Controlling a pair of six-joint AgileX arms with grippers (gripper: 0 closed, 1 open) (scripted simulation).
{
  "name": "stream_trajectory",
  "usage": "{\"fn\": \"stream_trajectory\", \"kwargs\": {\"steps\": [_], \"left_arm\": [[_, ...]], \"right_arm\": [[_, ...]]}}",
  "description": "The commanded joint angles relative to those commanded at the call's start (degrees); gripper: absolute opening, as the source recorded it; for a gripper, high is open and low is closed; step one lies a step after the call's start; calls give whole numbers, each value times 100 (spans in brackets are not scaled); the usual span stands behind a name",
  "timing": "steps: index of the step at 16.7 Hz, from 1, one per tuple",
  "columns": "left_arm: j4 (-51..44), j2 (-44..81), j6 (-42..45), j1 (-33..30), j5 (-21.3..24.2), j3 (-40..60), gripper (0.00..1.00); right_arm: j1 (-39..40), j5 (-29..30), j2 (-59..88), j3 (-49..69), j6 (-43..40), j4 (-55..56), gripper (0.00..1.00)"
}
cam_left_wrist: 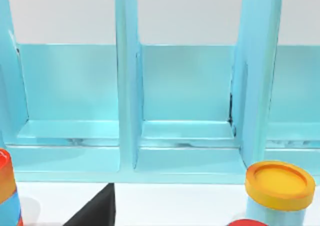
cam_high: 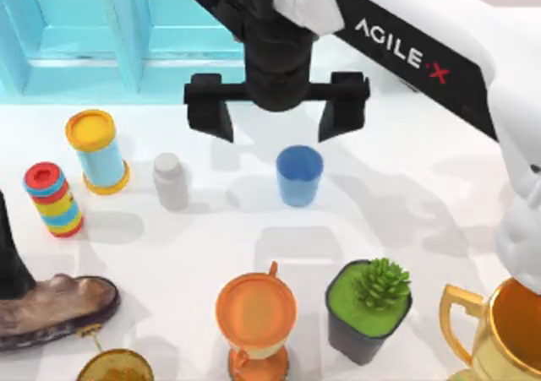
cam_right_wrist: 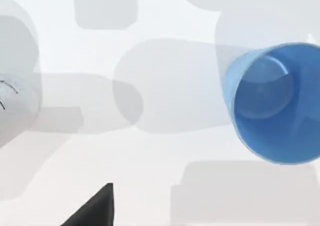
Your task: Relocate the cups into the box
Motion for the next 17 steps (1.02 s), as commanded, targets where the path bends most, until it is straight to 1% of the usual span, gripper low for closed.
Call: {"fn": "stream_trajectory", "kwargs": {"steps": [4, 7, 17], "left_arm": [[0, 0, 0, 0, 0, 0, 100], [0, 0, 0, 0, 0, 0, 100], [0, 0, 0, 0, 0, 0, 100]], "right_arm": [[19, -7, -24, -26, -2, -1, 100], [69, 10, -76, -259, 74, 179, 100], [-134, -15, 246, -1559, -125, 1818, 100]]}}
